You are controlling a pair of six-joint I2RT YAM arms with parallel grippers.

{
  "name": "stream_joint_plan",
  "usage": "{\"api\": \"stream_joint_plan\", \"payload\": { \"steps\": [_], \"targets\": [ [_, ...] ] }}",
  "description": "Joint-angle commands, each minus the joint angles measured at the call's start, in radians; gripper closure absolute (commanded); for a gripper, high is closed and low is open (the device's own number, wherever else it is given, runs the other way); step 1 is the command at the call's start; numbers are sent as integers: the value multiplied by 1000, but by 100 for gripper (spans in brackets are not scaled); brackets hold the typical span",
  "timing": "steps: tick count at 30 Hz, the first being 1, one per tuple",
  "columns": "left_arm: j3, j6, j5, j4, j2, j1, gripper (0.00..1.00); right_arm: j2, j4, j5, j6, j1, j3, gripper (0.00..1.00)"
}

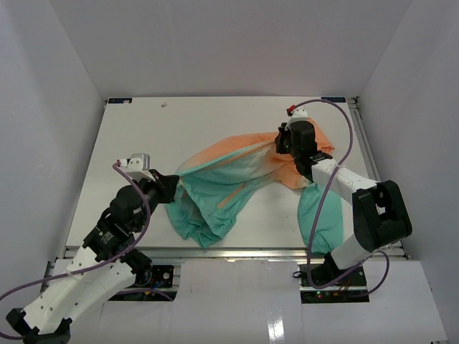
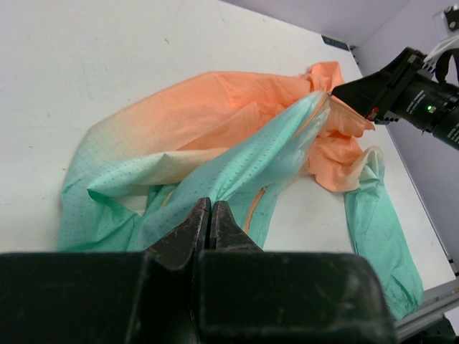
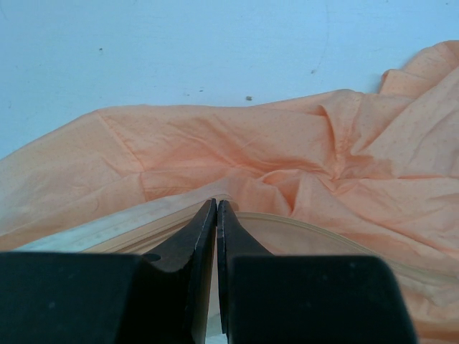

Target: Zip up the jacket

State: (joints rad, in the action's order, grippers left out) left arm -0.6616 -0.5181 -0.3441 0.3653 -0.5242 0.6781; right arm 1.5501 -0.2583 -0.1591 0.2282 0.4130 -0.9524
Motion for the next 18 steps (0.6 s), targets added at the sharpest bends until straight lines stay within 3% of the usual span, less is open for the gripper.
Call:
{"api": "stream_joint_plan", "payload": {
  "steps": [1, 9, 18],
  "targets": [
    [-110, 29, -88, 77, 51, -3, 100, -6, -15, -10, -38, -56, -52, 92],
    [-152, 41, -143, 164, 108, -2, 100, -10, 29, 17, -56, -149, -107, 92],
    [-203, 78, -191, 190, 141, -2, 100, 99, 17, 71, -23, -264, -164, 92]
  ]
}}
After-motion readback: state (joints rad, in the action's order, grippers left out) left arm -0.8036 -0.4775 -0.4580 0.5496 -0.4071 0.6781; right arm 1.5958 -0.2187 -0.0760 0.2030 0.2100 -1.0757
